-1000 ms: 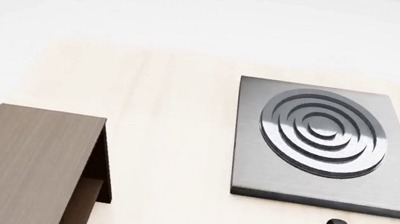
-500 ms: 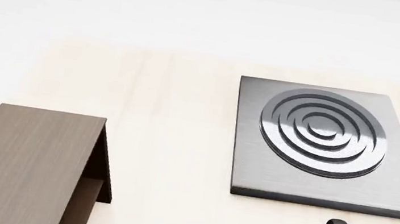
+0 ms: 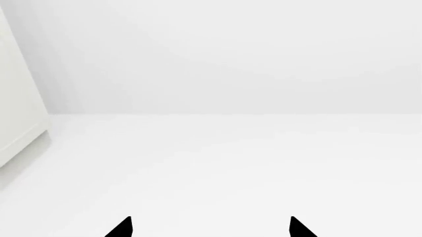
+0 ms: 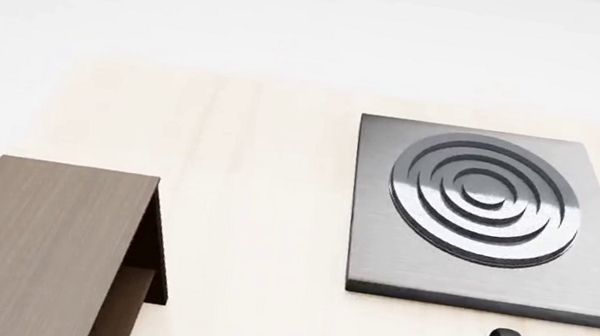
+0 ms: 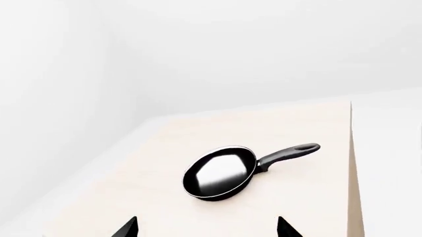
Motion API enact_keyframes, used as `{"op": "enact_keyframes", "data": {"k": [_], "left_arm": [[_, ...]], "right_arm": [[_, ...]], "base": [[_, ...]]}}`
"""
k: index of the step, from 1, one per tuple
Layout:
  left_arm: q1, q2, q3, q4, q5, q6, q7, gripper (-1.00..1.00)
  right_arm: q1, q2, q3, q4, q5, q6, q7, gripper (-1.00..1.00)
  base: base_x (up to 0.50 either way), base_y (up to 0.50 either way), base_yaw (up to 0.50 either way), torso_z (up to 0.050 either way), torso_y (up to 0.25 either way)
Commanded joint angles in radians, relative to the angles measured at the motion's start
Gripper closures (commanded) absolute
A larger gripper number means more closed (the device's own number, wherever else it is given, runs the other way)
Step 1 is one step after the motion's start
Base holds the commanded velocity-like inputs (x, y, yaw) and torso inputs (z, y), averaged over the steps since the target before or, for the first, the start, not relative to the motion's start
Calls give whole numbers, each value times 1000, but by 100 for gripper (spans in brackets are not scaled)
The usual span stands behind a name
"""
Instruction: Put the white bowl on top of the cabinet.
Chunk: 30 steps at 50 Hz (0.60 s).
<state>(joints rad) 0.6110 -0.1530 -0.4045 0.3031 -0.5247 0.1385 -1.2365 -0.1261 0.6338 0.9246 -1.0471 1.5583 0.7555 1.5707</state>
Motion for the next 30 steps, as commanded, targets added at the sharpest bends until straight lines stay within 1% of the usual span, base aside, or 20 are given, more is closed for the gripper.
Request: {"op": "enact_keyframes", "data": {"k": [1,3,4,5,6,8,13,18,19,21,30], "left_arm": [[-1,-1,1,0,-1,-1,-1,-100],[-1,-1,1,-1,-2,-1,-1,-100],[-1,-1,1,-1,-2,-1,-1,-100],[-1,-1,2,-1,-1,-1,-1,-100],[-1,-1,2,-2,-2,0,-1,-100],[-1,-1,2,-3,-2,1,0,-100],[-1,-1,3,-2,-1,1,-1,-100],[2,0,2,-2,-2,5,0,-100],[2,0,2,-2,-1,4,0,-100],[2,0,3,-2,-1,4,0,-100],[1,-1,5,-3,0,3,-1,-100]], "right_arm": [[299,-199,25,0,-13,439,0,-100],[397,-291,90,0,-12,623,0,-100],[435,-312,111,0,-5,675,0,-100],[440,-314,141,0,7,670,0,-100],[482,-348,167,0,-13,759,0,-100],[505,-399,198,0,-8,811,0,-100],[447,-413,174,0,-103,815,0,-100],[438,-417,135,0,-137,815,0,-100],[439,-427,110,0,-152,815,0,-100],[442,-444,95,0,-145,815,0,-100],[466,-443,26,0,-174,815,0,-100]], "base": [[0,0,0,0,0],[0,0,0,0,0],[0,0,0,0,0],[0,0,0,0,0],[0,0,0,0,0],[0,0,0,0,0],[0,0,0,0,0],[0,0,0,0,0],[0,0,0,0,0],[0,0,0,0,0],[0,0,0,0,0]]}}
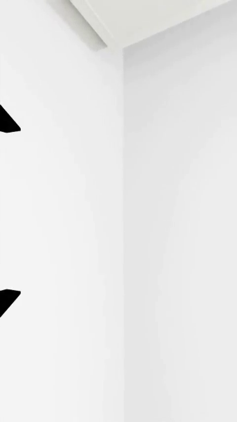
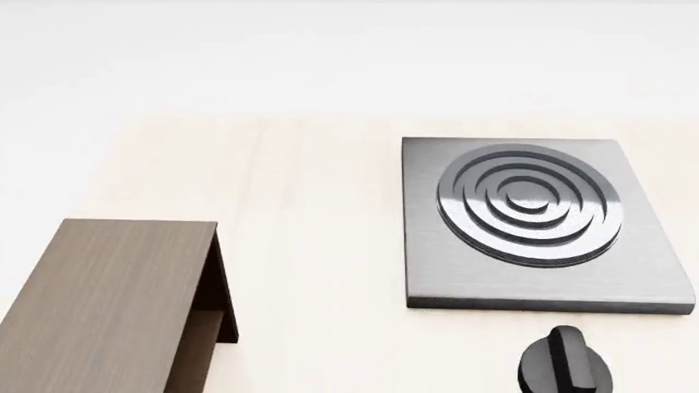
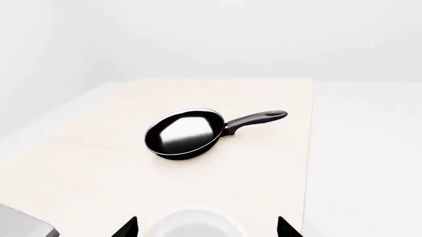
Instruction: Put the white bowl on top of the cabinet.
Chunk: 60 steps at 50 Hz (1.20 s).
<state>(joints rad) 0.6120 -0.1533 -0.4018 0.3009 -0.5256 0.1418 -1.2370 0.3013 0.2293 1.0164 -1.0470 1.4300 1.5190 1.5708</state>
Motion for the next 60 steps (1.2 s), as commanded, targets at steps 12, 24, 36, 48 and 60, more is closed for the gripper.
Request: {"op": "enact_keyframes", "data": {"k": [12,24,36,48,60], "left_arm": [[-1,-2,2,-2,0,1,0,-100],[0,-2,3,-3,0,1,-2,-100],[-4,-5,6,-7,0,-5,-3,-100],[-3,-5,6,-7,0,-4,-3,-100],[-1,-4,4,-8,-2,1,-2,-100]], "right_arm": [[71,-52,-153,0,-56,52,0,-100],[86,-68,-172,9,-76,52,0,-100],[85,-71,-187,16,-126,52,0,-100],[79,-31,-98,0,-80,52,0,-100],[60,4,10,0,-17,51,0,-100]], "base": [[0,0,0,0,0],[0,0,0,0,0],[0,0,0,0,0],[0,0,0,0,0],[0,0,0,0,0]]}}
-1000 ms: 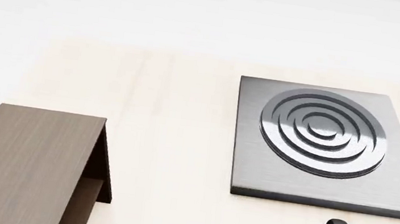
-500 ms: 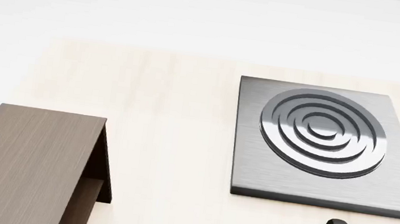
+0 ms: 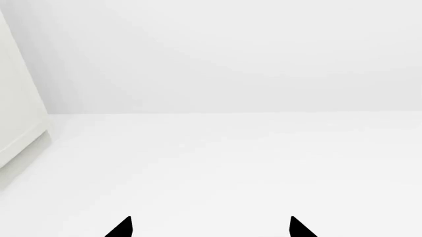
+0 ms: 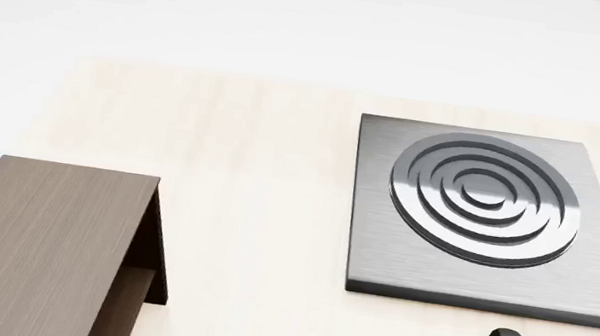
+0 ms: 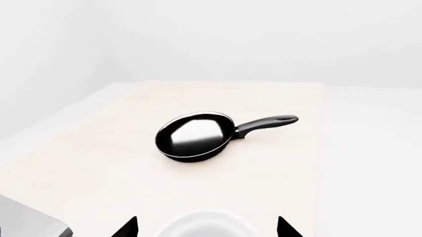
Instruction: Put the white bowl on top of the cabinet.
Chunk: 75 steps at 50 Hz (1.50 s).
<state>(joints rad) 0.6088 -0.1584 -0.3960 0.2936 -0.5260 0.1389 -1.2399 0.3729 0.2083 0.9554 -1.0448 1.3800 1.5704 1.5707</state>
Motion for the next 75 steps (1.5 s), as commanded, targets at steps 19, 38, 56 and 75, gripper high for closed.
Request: {"op": "enact_keyframes", "data": {"k": [19,38,56,75], "left_arm": [[0,-1,0,0,0,1,-3,-100],[-2,-2,3,0,2,-3,-6,-100],[-2,-3,4,-1,3,-5,-7,-100],[-6,-6,7,-5,7,-10,-10,-100]], "right_arm": [[-9,-23,-95,59,-134,0,0,-100],[-3,-7,-50,118,-162,0,0,-100],[0,-23,-116,185,-234,0,0,-100],[-8,-16,-133,250,-299,0,-1,-100]], "base": [[0,0,0,0,0],[0,0,0,0,0],[0,0,0,0,0],[0,0,0,0,0]]}}
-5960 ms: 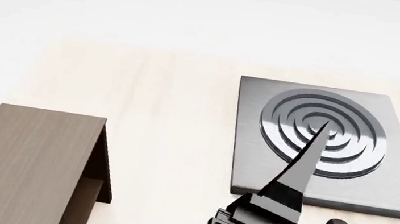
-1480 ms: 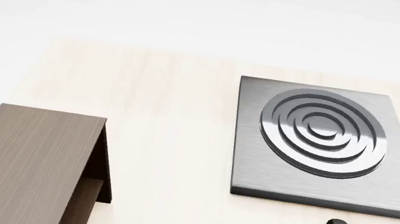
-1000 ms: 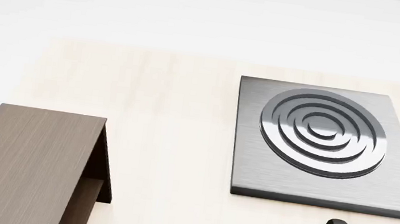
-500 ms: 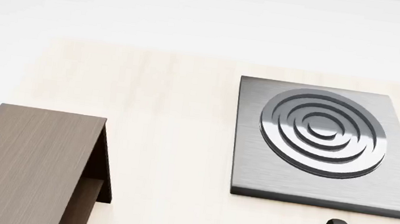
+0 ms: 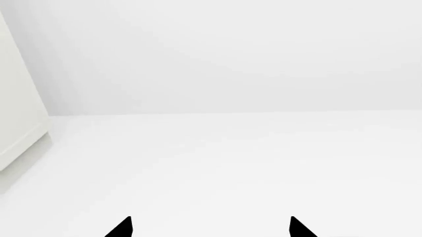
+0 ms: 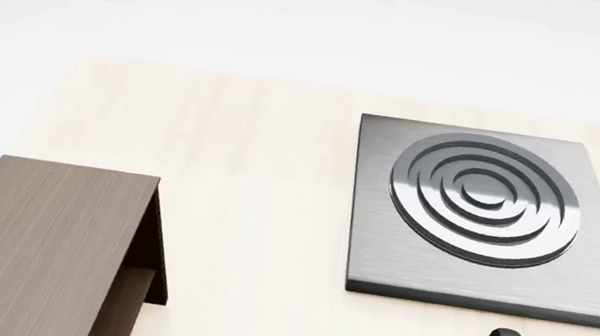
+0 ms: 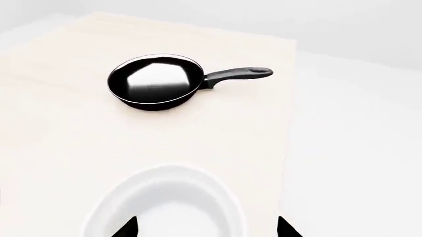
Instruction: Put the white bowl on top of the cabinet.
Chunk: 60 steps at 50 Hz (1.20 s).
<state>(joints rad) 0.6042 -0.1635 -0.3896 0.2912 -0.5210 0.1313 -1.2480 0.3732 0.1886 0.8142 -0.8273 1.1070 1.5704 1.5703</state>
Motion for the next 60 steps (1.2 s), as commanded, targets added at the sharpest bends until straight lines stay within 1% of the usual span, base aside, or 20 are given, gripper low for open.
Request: {"op": "enact_keyframes", "data": {"k": [1,8,15,21,28,44,52,60], "left_arm": [[-2,-1,1,-3,2,-2,-2,-100],[-4,-2,4,-3,7,-7,-5,-100],[-4,-2,4,-3,7,-6,-5,-100],[-7,-4,7,-1,11,-11,-9,-100],[-9,-4,10,-2,15,-14,-10,-100],[-15,-6,13,-6,17,-19,-12,-100],[-15,-7,14,-6,16,-20,-12,-100],[-15,-6,13,-5,16,-20,-13,-100]], "right_arm": [[-10,3,14,32,-23,0,0,-100],[-23,7,40,37,-22,0,-1,-100],[-36,-8,-40,84,-92,-39,-32,-100],[-27,-7,-62,114,-125,-55,-47,-100],[-74,-6,-112,178,-190,-138,-98,-100],[-116,4,-176,299,-301,-264,-158,-100],[-107,12,-191,366,-334,-294,-175,-100],[-99,26,-177,399,-355,-304,-172,-100]], "base": [[0,0,0,0,0],[0,0,0,0,0],[0,0,0,0,0],[0,0,0,0,0],[0,0,0,0,0],[0,0,0,0,0],[0,0,0,0,0],[0,0,0,0,0]]}}
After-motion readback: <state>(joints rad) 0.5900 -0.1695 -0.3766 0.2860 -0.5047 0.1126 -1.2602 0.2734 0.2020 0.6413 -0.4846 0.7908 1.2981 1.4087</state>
